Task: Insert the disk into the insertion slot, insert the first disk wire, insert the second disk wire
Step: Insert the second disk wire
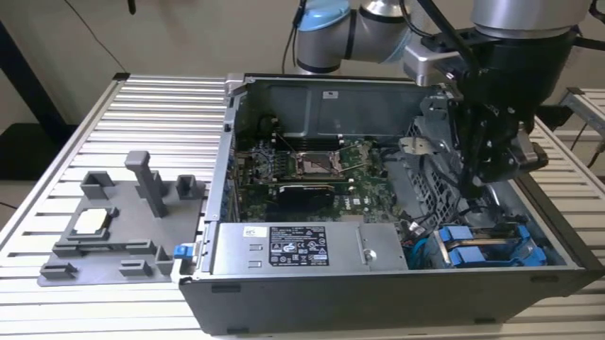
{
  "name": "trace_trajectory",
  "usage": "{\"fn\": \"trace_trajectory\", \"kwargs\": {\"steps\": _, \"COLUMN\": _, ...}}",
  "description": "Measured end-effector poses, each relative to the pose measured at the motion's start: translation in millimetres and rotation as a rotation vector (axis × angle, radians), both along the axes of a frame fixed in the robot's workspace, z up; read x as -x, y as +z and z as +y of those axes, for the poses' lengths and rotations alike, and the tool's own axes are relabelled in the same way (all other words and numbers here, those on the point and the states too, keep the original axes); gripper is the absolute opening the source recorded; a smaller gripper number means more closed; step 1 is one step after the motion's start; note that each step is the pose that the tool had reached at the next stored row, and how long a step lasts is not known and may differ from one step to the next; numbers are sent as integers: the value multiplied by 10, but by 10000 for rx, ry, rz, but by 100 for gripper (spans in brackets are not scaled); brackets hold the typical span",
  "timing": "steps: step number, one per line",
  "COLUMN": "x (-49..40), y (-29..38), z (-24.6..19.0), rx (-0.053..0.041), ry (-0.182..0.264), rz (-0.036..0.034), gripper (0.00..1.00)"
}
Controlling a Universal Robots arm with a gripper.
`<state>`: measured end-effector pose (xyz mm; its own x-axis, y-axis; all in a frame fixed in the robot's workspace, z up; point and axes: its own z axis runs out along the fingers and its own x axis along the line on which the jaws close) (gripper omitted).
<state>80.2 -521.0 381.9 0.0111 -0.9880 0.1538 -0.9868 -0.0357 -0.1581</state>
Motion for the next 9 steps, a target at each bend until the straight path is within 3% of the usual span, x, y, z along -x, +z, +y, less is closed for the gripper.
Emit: {"fn": "trace_trajectory", "kwargs": {"steps": 9, "x": -61, "y": -1, "z": -292, "rx": -50, "ry": 0, "rz": 150, "gripper": 16}}
